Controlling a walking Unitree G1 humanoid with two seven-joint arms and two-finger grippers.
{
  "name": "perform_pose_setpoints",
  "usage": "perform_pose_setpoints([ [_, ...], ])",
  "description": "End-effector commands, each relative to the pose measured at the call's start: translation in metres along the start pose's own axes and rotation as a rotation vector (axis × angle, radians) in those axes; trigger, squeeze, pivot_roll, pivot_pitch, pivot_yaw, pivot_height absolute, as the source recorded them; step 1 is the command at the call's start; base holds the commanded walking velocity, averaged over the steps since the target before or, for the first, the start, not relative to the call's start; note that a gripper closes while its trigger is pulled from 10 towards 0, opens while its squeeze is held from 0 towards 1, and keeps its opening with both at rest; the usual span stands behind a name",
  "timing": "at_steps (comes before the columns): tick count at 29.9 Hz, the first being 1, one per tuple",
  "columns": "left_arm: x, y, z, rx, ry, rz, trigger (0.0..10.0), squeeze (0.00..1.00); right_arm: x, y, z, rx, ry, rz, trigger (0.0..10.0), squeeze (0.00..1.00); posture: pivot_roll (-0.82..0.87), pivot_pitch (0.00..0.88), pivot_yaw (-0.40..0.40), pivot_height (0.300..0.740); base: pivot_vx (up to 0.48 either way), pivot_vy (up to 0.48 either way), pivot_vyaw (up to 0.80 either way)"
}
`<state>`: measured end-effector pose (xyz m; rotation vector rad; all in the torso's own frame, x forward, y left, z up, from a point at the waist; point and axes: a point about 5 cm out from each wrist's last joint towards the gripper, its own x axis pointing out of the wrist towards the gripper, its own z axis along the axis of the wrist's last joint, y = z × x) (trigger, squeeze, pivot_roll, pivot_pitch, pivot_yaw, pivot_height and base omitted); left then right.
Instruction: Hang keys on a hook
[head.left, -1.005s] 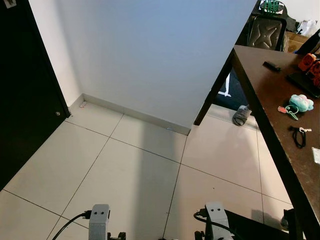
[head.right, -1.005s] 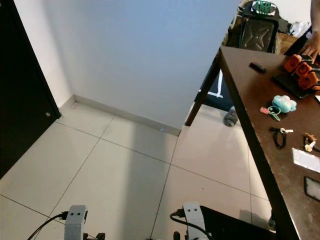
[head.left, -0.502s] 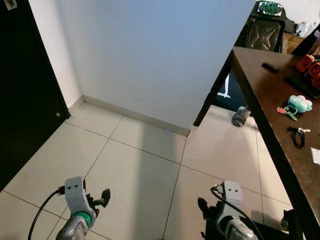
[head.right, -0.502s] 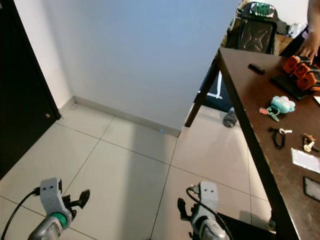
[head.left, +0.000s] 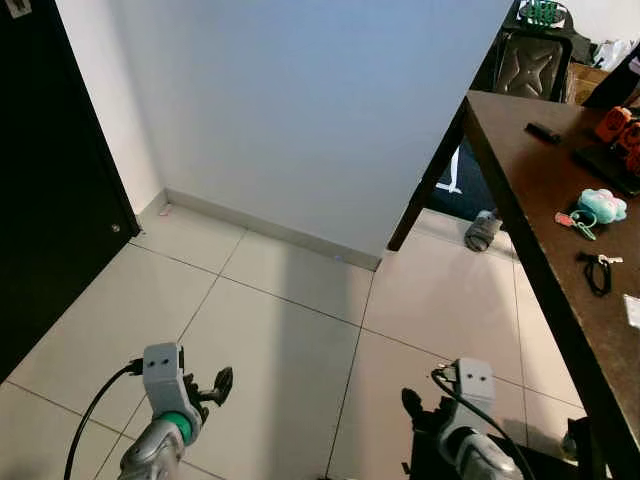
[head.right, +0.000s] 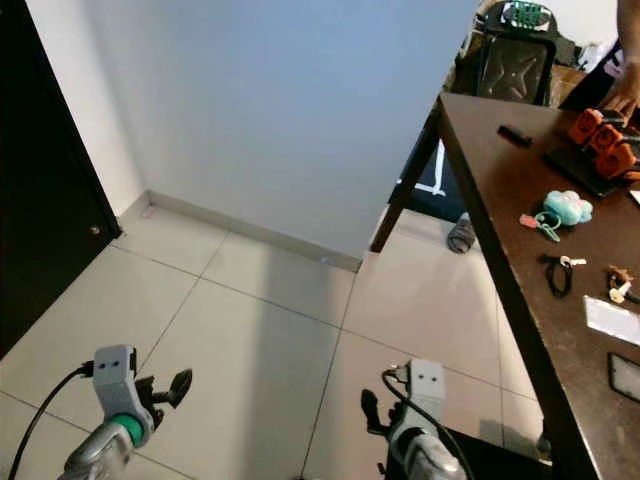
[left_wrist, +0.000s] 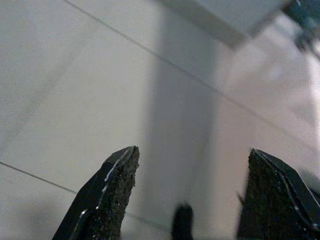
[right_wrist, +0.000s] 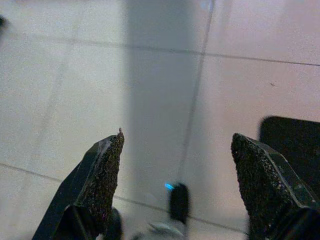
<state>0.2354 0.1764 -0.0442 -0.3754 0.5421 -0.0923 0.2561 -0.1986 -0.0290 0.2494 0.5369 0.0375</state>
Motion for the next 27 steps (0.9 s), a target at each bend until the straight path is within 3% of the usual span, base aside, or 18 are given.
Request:
perform_pose_setpoints([
  [1,-0.002,-0.008,-0.015,-0.077,0.044,-0.037,10.0,0.00,-0.001,-0.001,0.002,0.028,-0.027,0.012,10.0,0.00,0.06,0.077,-0.019,0.740,0.000,0.000,-0.80],
  [3,-0.004,-0.006,-0.018,-0.029,0.054,-0.018,10.0,0.00,0.004,0.011,0.017,0.092,-0.110,0.124,10.0,0.00,0.04,0.086,-0.010,0.740,0.000,0.000,-0.80],
  [5,-0.004,-0.006,-0.018,-0.029,0.054,-0.018,10.0,0.00,0.004,0.011,0.017,0.092,-0.110,0.124,10.0,0.00,0.04,0.086,-0.010,0.740,0.000,0.000,-0.80],
  [6,-0.006,-0.004,-0.021,0.023,0.074,0.009,10.0,0.00,0.008,0.020,0.027,0.113,-0.157,0.206,10.0,0.00,0.04,0.089,-0.007,0.740,0.000,0.000,-0.80],
  [8,-0.006,-0.003,-0.023,0.044,0.082,0.023,10.0,0.00,0.009,0.025,0.030,0.118,-0.176,0.241,10.0,0.00,0.04,0.089,-0.007,0.740,0.000,0.000,-0.80],
  [13,-0.009,-0.003,-0.029,0.029,0.110,0.019,10.0,0.00,0.012,0.047,0.043,0.091,-0.234,0.389,10.0,0.00,0.04,0.090,-0.003,0.740,0.000,0.000,-0.80],
  [16,-0.011,-0.004,-0.033,0.028,0.126,0.016,10.0,0.00,0.012,0.069,0.059,0.077,-0.316,0.541,10.0,0.00,0.04,0.091,-0.002,0.740,0.000,0.000,0.00],
  [20,-0.012,-0.003,-0.036,0.037,0.138,0.020,10.0,0.00,0.013,0.082,0.072,0.064,-0.352,0.628,10.0,0.00,0.04,0.086,-0.003,0.740,0.000,0.000,0.00],
  [27,-0.013,0.005,-0.032,0.000,0.110,0.098,10.0,0.00,0.014,0.099,0.106,0.057,-0.448,0.710,10.0,0.00,0.04,0.075,-0.010,0.740,0.000,0.000,-0.80],
])
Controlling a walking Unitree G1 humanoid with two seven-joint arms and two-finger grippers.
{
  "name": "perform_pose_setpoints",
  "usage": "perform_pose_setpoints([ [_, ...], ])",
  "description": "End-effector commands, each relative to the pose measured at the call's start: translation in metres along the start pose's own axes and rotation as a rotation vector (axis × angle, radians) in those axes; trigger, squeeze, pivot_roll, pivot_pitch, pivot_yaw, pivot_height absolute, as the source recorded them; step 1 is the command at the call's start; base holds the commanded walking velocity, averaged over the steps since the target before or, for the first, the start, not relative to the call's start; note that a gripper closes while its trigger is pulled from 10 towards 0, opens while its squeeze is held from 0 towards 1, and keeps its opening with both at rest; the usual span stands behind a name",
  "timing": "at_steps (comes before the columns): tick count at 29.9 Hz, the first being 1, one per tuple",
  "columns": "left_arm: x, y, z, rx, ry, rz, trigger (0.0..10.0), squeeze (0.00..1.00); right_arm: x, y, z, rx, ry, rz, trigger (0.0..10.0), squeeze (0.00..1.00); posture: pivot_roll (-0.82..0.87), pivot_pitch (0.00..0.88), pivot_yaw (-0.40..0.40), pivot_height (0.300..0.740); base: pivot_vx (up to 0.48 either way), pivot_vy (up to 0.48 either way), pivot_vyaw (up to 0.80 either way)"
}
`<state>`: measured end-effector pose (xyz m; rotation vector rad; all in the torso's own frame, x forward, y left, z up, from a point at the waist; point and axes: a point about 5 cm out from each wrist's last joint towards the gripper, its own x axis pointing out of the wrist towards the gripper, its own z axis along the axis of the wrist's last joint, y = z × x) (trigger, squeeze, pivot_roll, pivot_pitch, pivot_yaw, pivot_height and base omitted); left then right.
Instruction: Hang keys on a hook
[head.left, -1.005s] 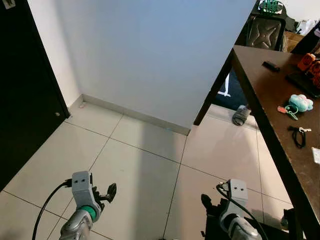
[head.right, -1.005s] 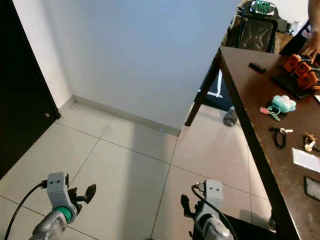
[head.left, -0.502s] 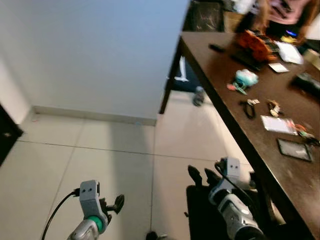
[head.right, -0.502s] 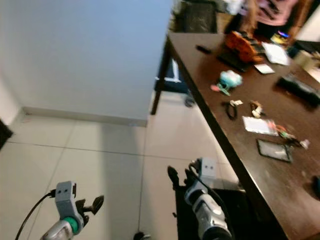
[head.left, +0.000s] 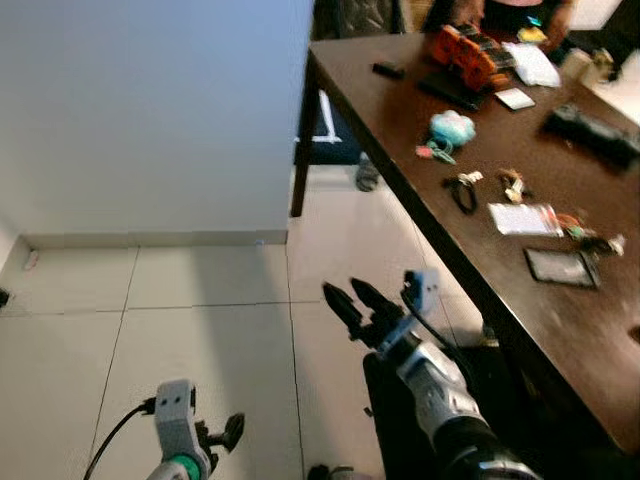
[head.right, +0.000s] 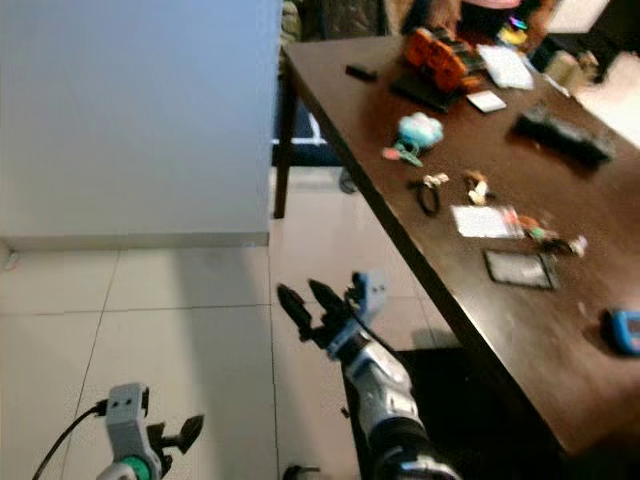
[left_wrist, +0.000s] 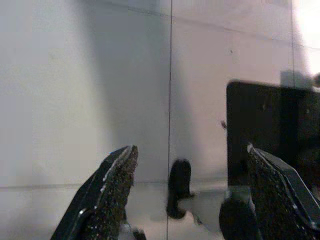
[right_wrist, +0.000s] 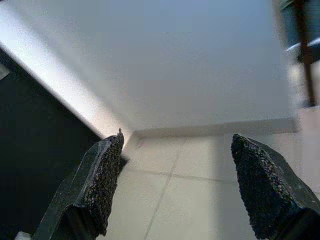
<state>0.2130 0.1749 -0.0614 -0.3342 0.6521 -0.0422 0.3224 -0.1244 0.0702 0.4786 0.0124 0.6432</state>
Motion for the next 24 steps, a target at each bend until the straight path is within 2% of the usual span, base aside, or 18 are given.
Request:
perform_pose_setpoints([
  [1,-0.002,0.000,-0.006,-0.018,0.012,0.021,10.0,0.00,0.002,0.001,0.006,-0.008,-0.027,0.006,10.0,0.00,0.04,0.075,-0.010,0.740,0.000,0.000,-0.80],
  [5,0.000,0.003,0.002,-0.019,-0.021,0.053,10.0,0.00,0.009,0.004,0.014,-0.031,-0.050,0.027,10.0,0.00,0.04,0.072,-0.015,0.740,0.000,0.000,-0.80],
  [6,0.003,0.004,0.014,-0.027,-0.072,0.063,10.0,0.00,0.013,0.005,0.023,-0.064,-0.077,0.030,10.0,0.00,0.05,0.066,-0.017,0.740,0.000,0.000,-0.80],
  [10,0.004,0.006,0.024,-0.035,-0.113,0.071,10.0,0.00,0.015,0.004,0.033,-0.101,-0.100,0.009,10.0,0.00,0.05,0.067,-0.019,0.740,0.000,0.000,-0.80],
  [17,0.004,0.009,0.027,-0.029,-0.121,0.082,10.0,0.00,0.018,0.003,0.044,-0.135,-0.130,-0.011,10.0,0.00,0.05,0.069,-0.020,0.740,0.000,0.000,-0.80],
  [24,0.001,0.010,0.017,-0.023,-0.096,0.097,10.0,0.00,0.014,-0.005,0.045,-0.148,-0.119,-0.092,10.0,0.00,0.06,0.075,-0.020,0.740,0.000,0.000,-0.76],
])
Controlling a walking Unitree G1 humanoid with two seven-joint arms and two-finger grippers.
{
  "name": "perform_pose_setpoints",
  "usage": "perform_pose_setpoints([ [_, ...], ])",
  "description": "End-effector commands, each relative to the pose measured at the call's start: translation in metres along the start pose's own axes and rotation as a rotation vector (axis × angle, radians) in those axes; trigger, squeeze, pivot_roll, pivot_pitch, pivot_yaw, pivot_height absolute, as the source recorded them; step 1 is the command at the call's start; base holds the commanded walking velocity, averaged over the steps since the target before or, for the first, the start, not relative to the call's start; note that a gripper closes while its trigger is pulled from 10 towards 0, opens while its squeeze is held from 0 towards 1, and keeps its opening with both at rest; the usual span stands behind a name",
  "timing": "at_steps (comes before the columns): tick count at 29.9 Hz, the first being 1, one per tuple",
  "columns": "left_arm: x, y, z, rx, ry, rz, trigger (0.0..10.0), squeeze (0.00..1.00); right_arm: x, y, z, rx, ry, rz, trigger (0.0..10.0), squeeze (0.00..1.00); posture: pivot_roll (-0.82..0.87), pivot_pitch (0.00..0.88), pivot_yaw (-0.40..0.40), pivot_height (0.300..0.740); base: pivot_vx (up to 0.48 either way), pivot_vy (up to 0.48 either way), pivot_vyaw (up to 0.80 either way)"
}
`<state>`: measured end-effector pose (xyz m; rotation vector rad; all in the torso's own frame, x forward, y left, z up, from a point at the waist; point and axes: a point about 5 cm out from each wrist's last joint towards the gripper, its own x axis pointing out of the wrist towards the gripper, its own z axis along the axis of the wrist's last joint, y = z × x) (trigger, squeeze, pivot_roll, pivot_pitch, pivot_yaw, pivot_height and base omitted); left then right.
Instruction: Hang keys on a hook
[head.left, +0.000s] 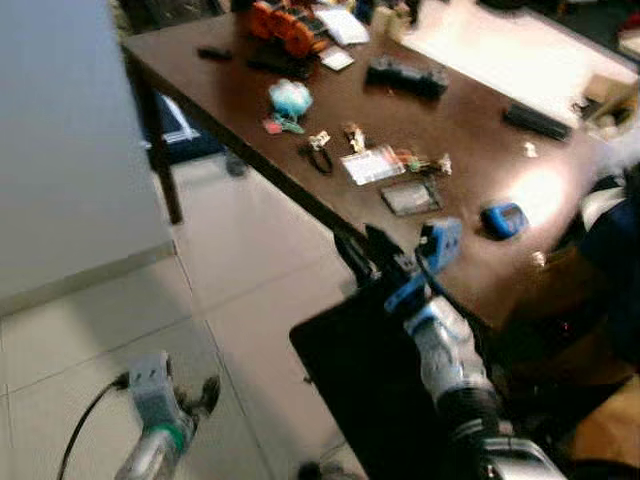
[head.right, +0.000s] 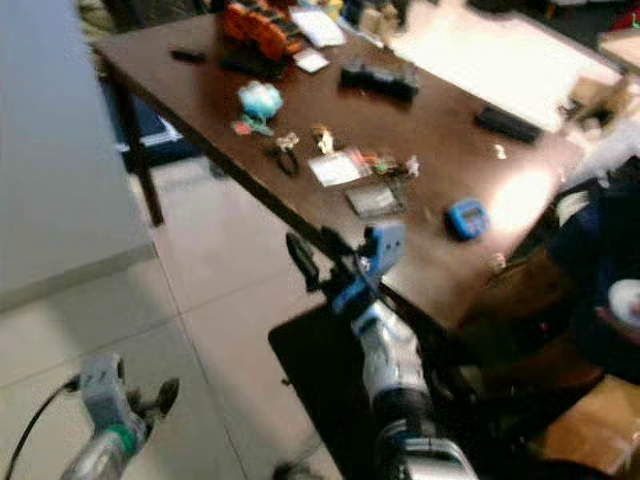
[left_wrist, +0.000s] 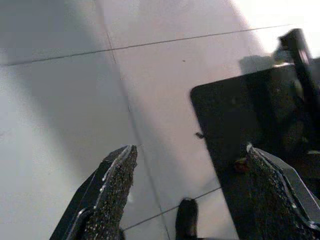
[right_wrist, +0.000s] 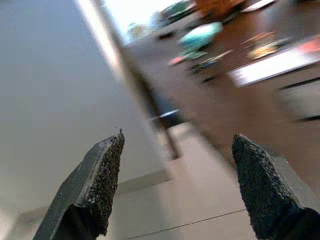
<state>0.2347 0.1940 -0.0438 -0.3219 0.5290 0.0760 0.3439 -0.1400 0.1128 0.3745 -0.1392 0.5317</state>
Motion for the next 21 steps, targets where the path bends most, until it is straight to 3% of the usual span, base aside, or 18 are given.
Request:
perform_pose_setpoints([
  [1,-0.0050,-0.0003,-0.0137,-0.002,0.044,0.004,10.0,0.00,-0.0007,0.0003,-0.0028,-0.001,0.013,-0.013,10.0,0.00,0.06,0.075,-0.020,0.740,0.000,0.000,-0.80],
  [10,-0.0059,-0.0024,-0.0160,-0.004,0.042,-0.003,10.0,0.00,-0.0051,-0.0040,-0.0062,-0.006,0.034,-0.073,10.0,0.00,0.06,0.080,-0.020,0.740,0.000,0.000,-0.80],
  [21,-0.0049,-0.0093,-0.0171,0.023,0.047,-0.042,10.0,0.00,-0.0036,0.0020,-0.0125,-0.013,0.043,-0.097,10.0,0.00,0.06,0.078,-0.016,0.740,0.000,0.000,0.00],
])
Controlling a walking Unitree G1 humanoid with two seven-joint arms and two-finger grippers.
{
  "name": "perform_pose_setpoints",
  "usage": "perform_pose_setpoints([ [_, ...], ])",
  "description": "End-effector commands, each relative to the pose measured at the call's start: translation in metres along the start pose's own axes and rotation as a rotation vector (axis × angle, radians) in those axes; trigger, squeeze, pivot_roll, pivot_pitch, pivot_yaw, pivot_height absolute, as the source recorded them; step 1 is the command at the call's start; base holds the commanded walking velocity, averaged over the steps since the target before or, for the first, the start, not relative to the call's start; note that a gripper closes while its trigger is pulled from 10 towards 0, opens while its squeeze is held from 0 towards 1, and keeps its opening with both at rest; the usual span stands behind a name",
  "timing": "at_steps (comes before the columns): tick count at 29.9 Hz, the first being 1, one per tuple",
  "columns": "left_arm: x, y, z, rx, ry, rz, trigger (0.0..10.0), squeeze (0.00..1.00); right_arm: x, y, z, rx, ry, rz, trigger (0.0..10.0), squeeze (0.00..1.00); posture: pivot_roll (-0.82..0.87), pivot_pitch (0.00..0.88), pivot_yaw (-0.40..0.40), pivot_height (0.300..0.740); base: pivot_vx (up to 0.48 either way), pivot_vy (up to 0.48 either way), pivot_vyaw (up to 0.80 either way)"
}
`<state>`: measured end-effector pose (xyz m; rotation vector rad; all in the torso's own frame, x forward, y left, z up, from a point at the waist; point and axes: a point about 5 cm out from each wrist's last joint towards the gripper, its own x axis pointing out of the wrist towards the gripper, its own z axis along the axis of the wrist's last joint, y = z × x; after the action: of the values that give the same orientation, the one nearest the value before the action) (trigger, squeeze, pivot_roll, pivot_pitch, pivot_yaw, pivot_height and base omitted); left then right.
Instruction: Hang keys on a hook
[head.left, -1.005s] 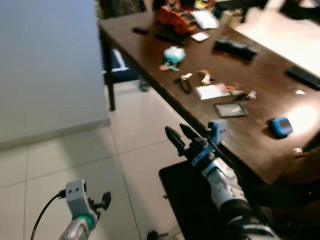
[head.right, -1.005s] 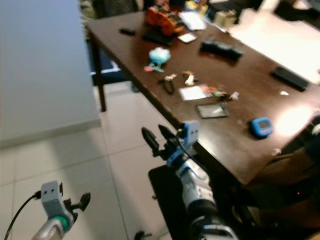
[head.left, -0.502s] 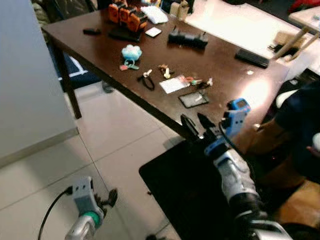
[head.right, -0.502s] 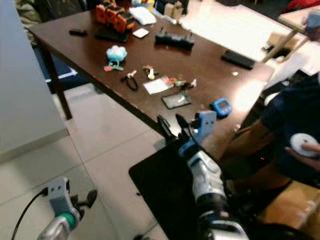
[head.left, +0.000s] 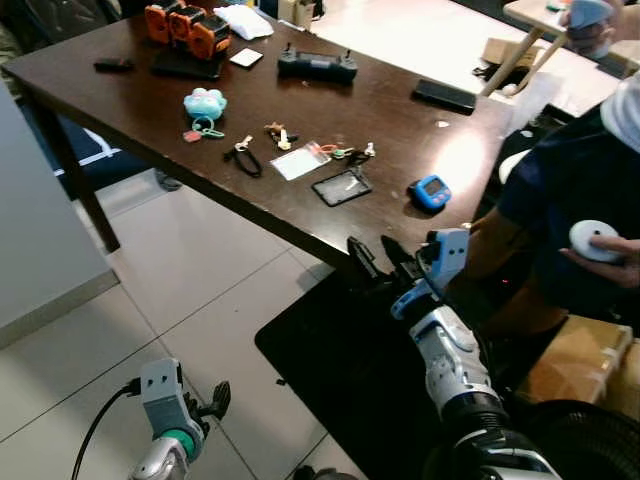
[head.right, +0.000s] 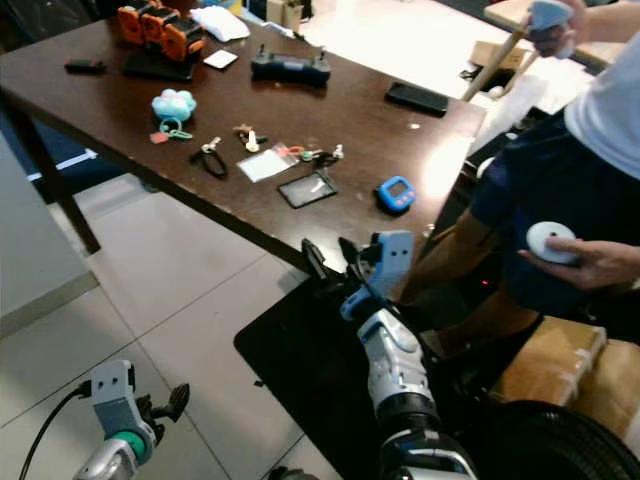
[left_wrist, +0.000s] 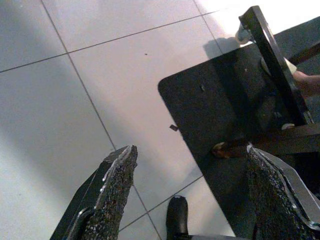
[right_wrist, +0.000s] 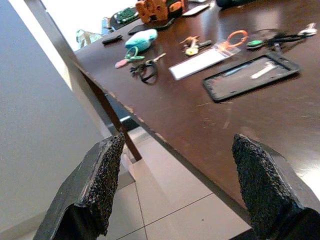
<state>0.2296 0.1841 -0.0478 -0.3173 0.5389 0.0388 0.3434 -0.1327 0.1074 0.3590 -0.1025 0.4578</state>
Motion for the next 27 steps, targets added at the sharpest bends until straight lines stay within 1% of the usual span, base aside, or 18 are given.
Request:
perform_pose_setpoints([
  [1,-0.002,-0.003,-0.008,0.010,0.031,-0.014,10.0,0.00,-0.005,-0.002,-0.006,0.000,0.020,-0.017,10.0,0.00,0.06,0.077,-0.016,0.740,0.000,0.000,0.00],
  [5,-0.002,-0.003,-0.007,0.010,0.030,-0.017,10.0,0.00,-0.004,-0.001,-0.006,0.001,0.019,-0.015,10.0,0.00,0.06,0.077,-0.016,0.740,0.000,0.000,0.00],
  [9,0.000,-0.008,-0.004,0.016,0.005,-0.056,10.0,0.00,-0.003,0.000,-0.005,0.001,0.016,-0.016,10.0,0.00,0.06,0.076,-0.015,0.740,0.000,0.000,0.00],
  [12,0.002,-0.015,0.005,0.004,-0.055,-0.115,10.0,0.00,-0.003,0.000,-0.003,-0.003,0.004,-0.016,10.0,0.00,0.06,0.076,-0.015,0.740,0.000,0.000,0.00],
  [13,0.002,-0.015,0.005,0.004,-0.055,-0.115,10.0,0.00,-0.003,0.000,-0.003,-0.003,0.004,-0.016,10.0,0.00,0.06,0.076,-0.015,0.740,0.000,0.000,0.00],
  [16,0.005,-0.021,0.013,0.013,-0.099,-0.153,10.0,0.00,-0.002,-0.001,0.001,-0.011,-0.008,-0.020,10.0,0.00,0.05,0.077,-0.015,0.740,0.276,0.000,0.00],
  [17,0.006,-0.024,0.017,0.020,-0.120,-0.170,10.0,0.00,-0.001,-0.003,0.005,-0.018,-0.021,-0.028,10.0,0.00,0.05,0.077,-0.016,0.740,0.274,0.000,0.00],
  [20,0.007,-0.026,0.020,0.025,-0.133,-0.182,10.0,0.00,-0.001,-0.005,0.008,-0.023,-0.032,-0.036,10.0,0.00,0.05,0.077,-0.016,0.740,0.274,0.000,0.00],
  [22,0.008,-0.027,0.023,0.030,-0.142,-0.191,10.0,0.00,-0.001,-0.012,0.016,-0.024,-0.051,-0.068,10.0,0.00,0.05,0.077,-0.016,0.740,0.266,0.000,0.00],
  [23,0.008,-0.027,0.023,0.030,-0.142,-0.191,10.0,0.00,-0.001,-0.012,0.016,-0.024,-0.051,-0.068,10.0,0.00,0.05,0.077,-0.016,0.740,0.266,0.000,0.00],
  [25,0.008,-0.024,0.023,0.030,-0.138,-0.187,10.0,0.00,-0.001,-0.022,0.025,-0.033,-0.075,-0.112,10.0,0.00,0.05,0.077,-0.017,0.740,0.264,0.000,0.00],
  [27,0.008,-0.023,0.023,0.029,-0.136,-0.186,10.0,0.00,-0.002,-0.025,0.028,-0.035,-0.083,-0.125,10.0,0.00,0.05,0.077,-0.017,0.740,0.262,0.000,0.00],
])
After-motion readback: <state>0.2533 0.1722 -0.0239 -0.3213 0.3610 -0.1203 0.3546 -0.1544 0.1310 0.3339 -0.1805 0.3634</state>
